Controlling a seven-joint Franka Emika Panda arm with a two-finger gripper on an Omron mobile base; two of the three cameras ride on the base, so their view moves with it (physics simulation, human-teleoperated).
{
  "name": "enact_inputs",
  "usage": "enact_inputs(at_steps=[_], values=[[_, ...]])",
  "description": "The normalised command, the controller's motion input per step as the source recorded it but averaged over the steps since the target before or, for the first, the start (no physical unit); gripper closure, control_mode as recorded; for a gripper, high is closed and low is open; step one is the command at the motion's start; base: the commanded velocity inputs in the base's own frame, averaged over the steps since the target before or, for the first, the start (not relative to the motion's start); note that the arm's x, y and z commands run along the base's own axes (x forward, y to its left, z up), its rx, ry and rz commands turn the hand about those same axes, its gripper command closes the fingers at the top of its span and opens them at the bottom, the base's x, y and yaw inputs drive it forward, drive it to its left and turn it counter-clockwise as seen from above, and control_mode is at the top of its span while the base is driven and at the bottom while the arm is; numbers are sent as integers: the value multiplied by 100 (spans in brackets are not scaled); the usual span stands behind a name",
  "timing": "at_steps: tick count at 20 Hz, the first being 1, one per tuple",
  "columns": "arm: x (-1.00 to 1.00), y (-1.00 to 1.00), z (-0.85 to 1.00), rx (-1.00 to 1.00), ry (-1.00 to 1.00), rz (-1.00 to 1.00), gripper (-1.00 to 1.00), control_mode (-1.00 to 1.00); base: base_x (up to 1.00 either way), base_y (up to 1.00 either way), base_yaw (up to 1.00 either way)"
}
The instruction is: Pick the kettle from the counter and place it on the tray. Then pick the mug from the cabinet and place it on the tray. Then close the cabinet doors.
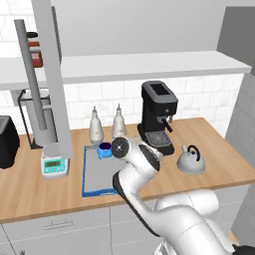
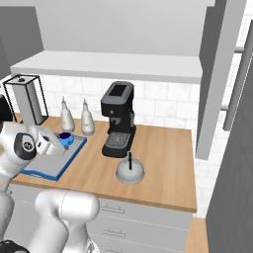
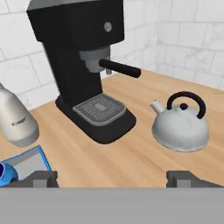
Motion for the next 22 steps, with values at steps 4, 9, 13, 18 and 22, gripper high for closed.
enact_inputs(at_steps=[4, 9, 13, 18, 22], values=[[-29, -100, 43, 2, 22, 0, -100, -100, 0, 0, 0], [-12, -100, 33, 6, 30, 1, -100, -100, 0, 0, 0], [-2, -95, 15, 6, 34, 3, -100, -100, 0, 0, 0], [-1, -87, 0, 10, 32, 7, -100, -100, 0, 0, 0], [8, -68, -3, 13, 34, 10, -100, -100, 0, 0, 0]])
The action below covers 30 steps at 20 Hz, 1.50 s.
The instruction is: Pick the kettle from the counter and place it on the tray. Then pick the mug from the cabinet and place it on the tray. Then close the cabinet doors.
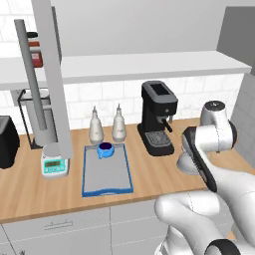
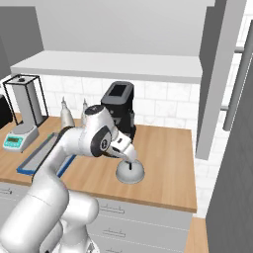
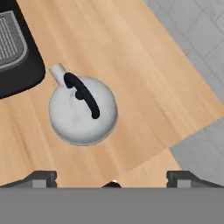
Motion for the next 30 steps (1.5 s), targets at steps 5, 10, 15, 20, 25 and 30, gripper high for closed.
enact_inputs(at_steps=[5, 10, 15, 20, 25, 30], values=[[42, -39, -32, 18, 17, 18, -100, -100, 0, 0, 0], [34, -4, -44, 8, 0, 22, -100, -100, 0, 0, 0], [46, 6, -27, 3, 4, 13, -100, -100, 0, 0, 0], [27, 8, -25, 0, 18, 1, -100, -100, 0, 0, 0], [12, 1, -22, 0, 8, 0, -100, -100, 0, 0, 0], [0, -1, -14, 1, 0, 1, -100, -100, 0, 0, 0]])
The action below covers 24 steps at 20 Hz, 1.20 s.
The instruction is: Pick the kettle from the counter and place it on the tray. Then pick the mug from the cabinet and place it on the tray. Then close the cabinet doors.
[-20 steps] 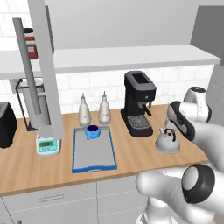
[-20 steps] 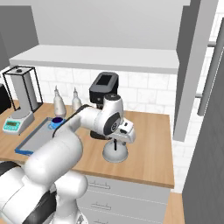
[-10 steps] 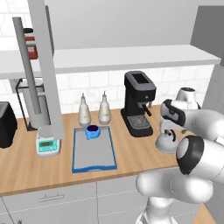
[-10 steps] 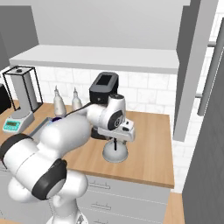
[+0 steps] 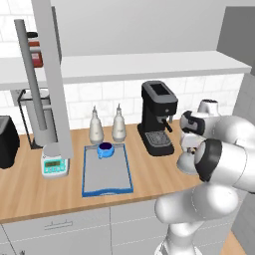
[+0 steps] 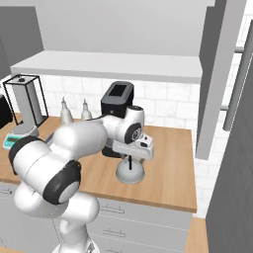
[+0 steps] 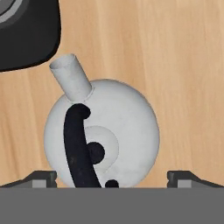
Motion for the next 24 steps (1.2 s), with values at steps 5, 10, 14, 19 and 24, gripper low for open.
enact_inputs(at_steps=[5, 10, 14, 19, 24], values=[[0, 3, -16, 0, 0, 1, 100, -100, 0, 0, 0], [0, 5, -3, 0, 0, 0, 100, -100, 0, 0, 0], [0, 9, 0, 0, -1, 0, 100, -100, 0, 0, 0], [-8, 23, 3, 0, -3, 0, 100, -100, 0, 0, 0], [-31, 49, 31, -7, -5, 0, 100, -100, 0, 0, 0]])
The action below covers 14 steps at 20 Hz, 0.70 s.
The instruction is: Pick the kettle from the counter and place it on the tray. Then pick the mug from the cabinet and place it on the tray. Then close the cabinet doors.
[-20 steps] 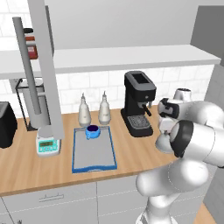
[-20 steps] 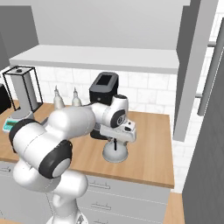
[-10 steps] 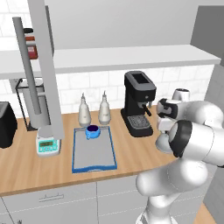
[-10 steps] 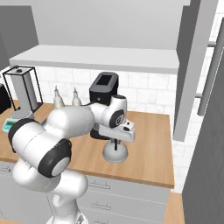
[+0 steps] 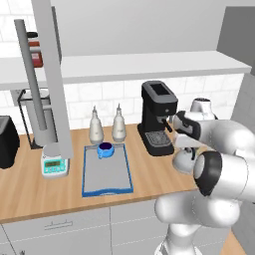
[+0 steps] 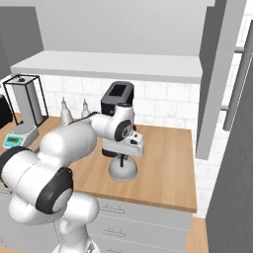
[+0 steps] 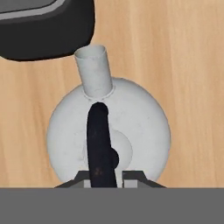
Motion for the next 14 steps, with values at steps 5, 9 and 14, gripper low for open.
enact_inputs(at_steps=[5, 9, 14], values=[[-30, 68, 43, -8, -2, 5, 100, -100, 0, 0, 0], [-28, 75, 42, -10, 0, 10, 100, -100, 0, 0, 0], [-21, 62, 44, -8, -1, 12, 100, -100, 0, 0, 0]])
